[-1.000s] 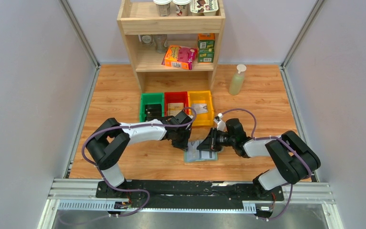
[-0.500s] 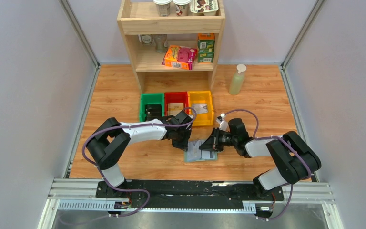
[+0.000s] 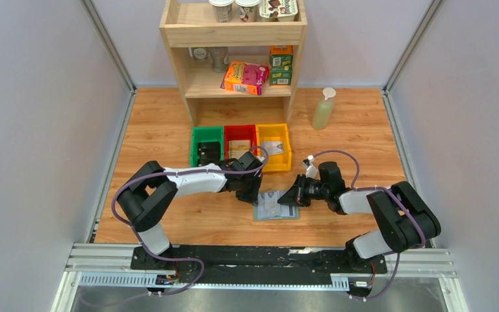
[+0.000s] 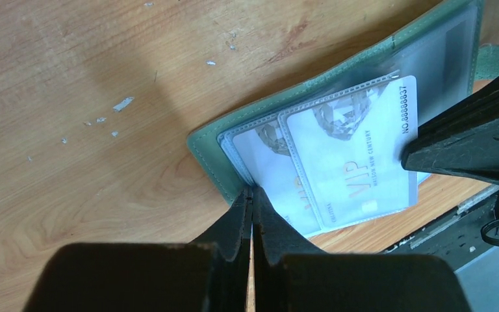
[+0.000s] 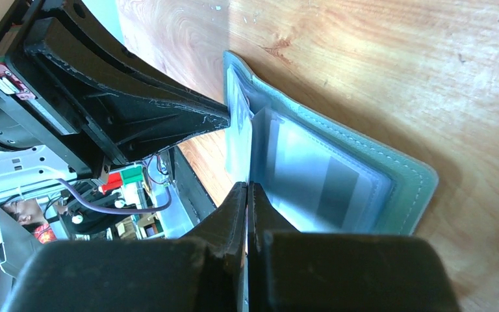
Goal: Take the credit cards out of the card holder
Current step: Remove the credit card from the card holder.
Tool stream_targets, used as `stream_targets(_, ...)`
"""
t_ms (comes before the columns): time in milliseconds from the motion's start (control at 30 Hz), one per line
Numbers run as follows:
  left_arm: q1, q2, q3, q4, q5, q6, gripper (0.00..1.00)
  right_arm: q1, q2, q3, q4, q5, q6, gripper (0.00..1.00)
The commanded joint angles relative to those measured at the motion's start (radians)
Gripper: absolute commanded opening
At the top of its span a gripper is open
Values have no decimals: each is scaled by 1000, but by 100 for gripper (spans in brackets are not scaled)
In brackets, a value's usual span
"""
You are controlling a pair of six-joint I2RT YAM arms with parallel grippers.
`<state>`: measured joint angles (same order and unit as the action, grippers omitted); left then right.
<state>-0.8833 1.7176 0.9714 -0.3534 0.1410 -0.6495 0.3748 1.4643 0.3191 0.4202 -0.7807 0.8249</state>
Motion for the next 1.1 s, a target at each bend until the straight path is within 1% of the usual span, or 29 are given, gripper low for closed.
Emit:
stream_targets(0,-5,-82,-46,57,-49,5,10,-10,4,-2,22,-20,-20,1)
stream_targets(33,-5,-98,-49,82,-41,4,13,-8,5,-2,22,-20,-18,1)
stream_targets(100,-3,-141,-60,128,-20,-7,23,-10,10,1,22,-20,-17,1)
stream_targets(167,-6,-171,-65,178,12,-22,29,-10,16,3,22,-19,-15,1)
stream_targets(233,-6,-182,-66,230,51,-39,32,-10,19,5,23,-15,-13,1)
stream_targets(300,-6,-176,-66,289,101,-61,32,-8,24,6,26,-17,-13,1)
stream_targets(400,-6,-126,-50,337,143,-84,32,-10,28,5,29,-15,-12,1)
stream_targets(467,-5,-87,-31,320,152,-81,30,-8,33,6,31,-15,-10,1)
stream_targets(500,-6,-76,-30,312,149,-79,26,-10,31,3,32,-15,-10,1)
stream_targets(633,-6,-27,-31,277,137,-78,17,-10,28,1,35,-14,-6,1)
stream_targets(867,-6,36,-30,217,131,-42,10,-8,24,5,29,-14,-4,1)
stream_targets(933,-6,50,-27,190,123,-39,4,-10,22,6,19,-11,-4,1)
stream_targets(1000,-5,62,-13,139,102,-32,1,-10,16,5,11,-9,-7,3)
stream_targets(1067,-6,66,-13,113,85,-32,0,-10,10,6,8,-9,-6,6)
